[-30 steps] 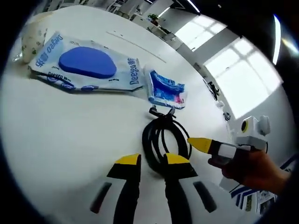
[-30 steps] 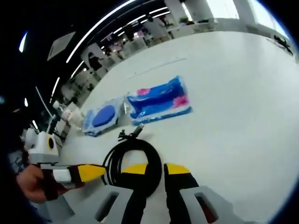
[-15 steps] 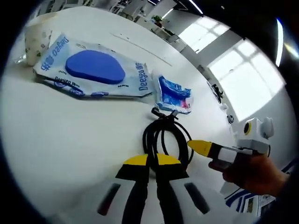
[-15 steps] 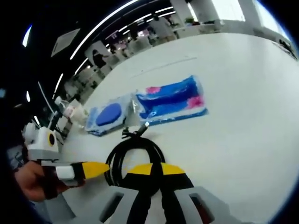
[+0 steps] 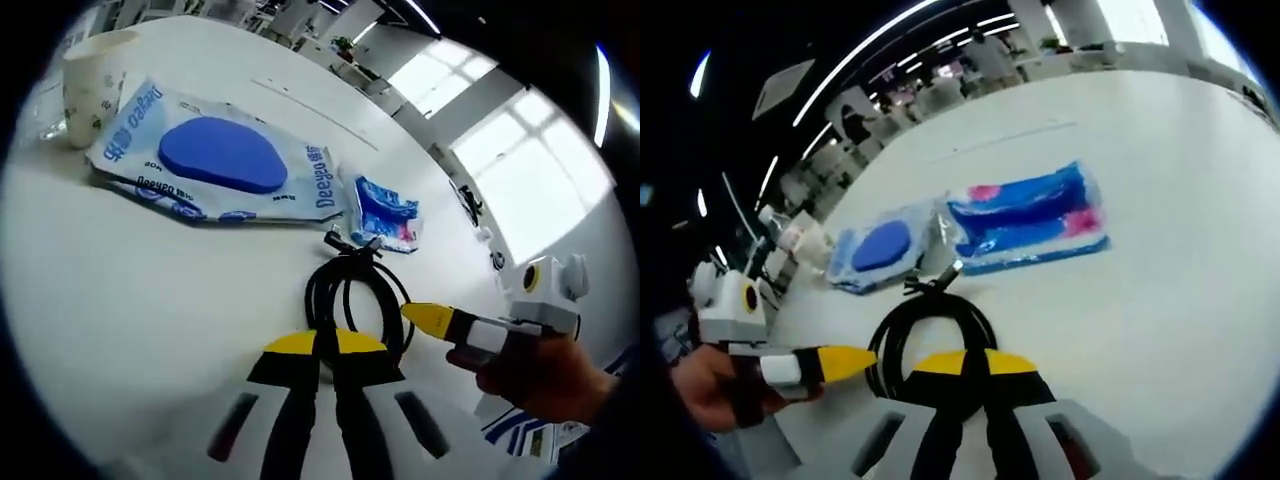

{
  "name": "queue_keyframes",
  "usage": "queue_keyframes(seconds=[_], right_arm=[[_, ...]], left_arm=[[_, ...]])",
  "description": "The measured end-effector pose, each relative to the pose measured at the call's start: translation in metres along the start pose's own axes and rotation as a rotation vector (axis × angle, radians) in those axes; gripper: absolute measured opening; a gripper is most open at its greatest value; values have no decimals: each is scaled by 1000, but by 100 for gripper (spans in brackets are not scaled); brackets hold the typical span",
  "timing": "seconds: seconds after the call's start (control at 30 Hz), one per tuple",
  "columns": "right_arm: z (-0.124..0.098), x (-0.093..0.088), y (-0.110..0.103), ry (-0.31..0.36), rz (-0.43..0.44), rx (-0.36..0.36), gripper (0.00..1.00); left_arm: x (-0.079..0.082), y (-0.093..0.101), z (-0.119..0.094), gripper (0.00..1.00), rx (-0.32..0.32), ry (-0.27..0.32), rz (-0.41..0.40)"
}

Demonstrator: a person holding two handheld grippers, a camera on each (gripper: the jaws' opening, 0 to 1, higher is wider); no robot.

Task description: Arrange the tabletop items into an orderly group along one side of the table until the central work area is clear of visible clutter.

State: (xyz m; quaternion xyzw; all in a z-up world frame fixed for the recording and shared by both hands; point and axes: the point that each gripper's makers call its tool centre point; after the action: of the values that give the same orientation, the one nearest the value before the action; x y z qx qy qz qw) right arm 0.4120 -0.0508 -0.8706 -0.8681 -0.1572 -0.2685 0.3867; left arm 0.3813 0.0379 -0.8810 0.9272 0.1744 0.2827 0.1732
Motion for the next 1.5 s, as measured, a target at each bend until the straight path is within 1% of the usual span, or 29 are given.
queue_keyframes(seconds=[0.1,0.13,0.17,0.3,0.33,0.37,0.43,0.5,0.57,0.6,0.7,0.73,0.8,0.83,0.87,0.9,1.03,1.1,1.13,1.2,1.23,1.27,1.37,1.4,1.43,1.47,1.5], right_arm=[[-1,1,-1,1,-3,3,6],[1,2,4,1,0,5,6],[1,3,5,2,-2,4,6],[-5,3,-3,1,-14,-9,8],[-3,5,3,3,-14,-13,8],[-3,6,6,3,-16,-16,8],[-8,5,4,4,-19,-18,9],[-10,3,7,-1,-26,-21,10],[-16,2,5,-1,-29,-24,11],[-22,0,-2,2,-29,-25,11],[-29,0,-3,9,-37,-28,12],[-28,1,7,13,-38,-28,13],[-29,2,13,20,-58,-26,16],[-31,3,12,21,-67,-22,18],[-37,2,4,24,-83,-15,19],[-40,2,2,24,-93,-14,19],[-47,7,5,35,-136,-7,23],[-55,8,0,33,-169,-5,25],[-59,7,-8,32,-180,-2,26],[-68,10,-17,41,-203,12,29],[-71,11,-19,45,-214,13,30],[-77,15,-20,50,-228,12,31],[-84,16,-19,57,-254,20,34],[-88,16,-26,58,-272,20,35],[-92,16,-32,62,-281,23,37],[-99,18,-36,67,-293,24,38],[-103,19,-38,69,-307,25,39]], left_arm=[[2,-1,0,3,1,2,-4],[2,-2,-1,5,3,3,-6],[3,-2,-3,5,1,6,-7],[5,-6,-10,6,0,17,9],[6,-8,-12,6,2,22,8],[9,-11,-15,6,5,31,6],[12,-18,-20,6,13,46,13],[14,-23,-26,7,18,56,13],[24,-24,-34,11,-8,108,-37],[24,-27,-38,12,-9,104,-35],[27,-39,-49,12,12,116,-11],[29,-45,-54,12,16,126,-17],[35,-56,-63,13,23,148,-39],[37,-60,-66,13,26,156,-41],[39,-66,-72,14,31,166,-42],[41,-71,-76,14,34,173,-40],[49,-89,-98,16,50,214,-20],[53,-100,-111,17,58,233,-8],[55,-106,-118,18,63,245,10],[57,-114,-126,20,73,252,29],[58,-118,-134,21,75,258,45],[60,-121,-138,22,75,265,54],[62,-126,-159,23,87,289,104],[63,-127,-163,24,88,293,123],[62,-137,-164,25,94,300,148],[63,-138,-167,26,96,305,163],[66,-135,-175,27,95,320,187]])
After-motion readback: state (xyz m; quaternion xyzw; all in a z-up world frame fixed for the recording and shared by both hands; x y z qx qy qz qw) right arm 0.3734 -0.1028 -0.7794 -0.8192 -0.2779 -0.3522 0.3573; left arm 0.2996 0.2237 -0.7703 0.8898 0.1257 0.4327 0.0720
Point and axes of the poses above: the point that each gripper's makers call its tool centre point, and the gripper's own axes: z roughly forward along the fingers, y roughly to its right, x roughly out of its top, and after that the axes turned 15 degrees about x, right-handed
